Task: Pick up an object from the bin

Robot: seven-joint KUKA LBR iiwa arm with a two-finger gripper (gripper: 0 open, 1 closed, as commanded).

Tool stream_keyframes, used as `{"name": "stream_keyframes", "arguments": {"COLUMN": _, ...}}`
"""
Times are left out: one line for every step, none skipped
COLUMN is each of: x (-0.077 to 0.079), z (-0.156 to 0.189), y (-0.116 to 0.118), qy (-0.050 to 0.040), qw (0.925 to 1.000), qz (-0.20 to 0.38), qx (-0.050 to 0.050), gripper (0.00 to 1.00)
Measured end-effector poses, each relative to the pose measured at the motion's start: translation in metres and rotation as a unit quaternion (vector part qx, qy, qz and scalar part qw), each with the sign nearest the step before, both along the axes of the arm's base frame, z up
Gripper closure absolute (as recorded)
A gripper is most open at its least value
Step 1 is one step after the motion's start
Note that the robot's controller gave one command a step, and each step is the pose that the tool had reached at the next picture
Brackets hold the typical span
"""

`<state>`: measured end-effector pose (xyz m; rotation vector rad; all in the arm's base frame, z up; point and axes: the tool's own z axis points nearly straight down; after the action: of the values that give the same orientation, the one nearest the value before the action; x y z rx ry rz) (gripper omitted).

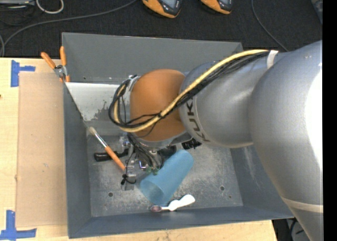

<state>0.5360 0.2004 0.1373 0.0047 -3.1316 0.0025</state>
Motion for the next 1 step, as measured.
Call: {"name": "stream_keyframes", "arguments": {"x": 0.0019, "z": 0.0046, "y": -0.0014, "qy": -0.0034, "qw": 1.0, "qz": -0.003, "qx": 0.001, "gripper": 0.0}}
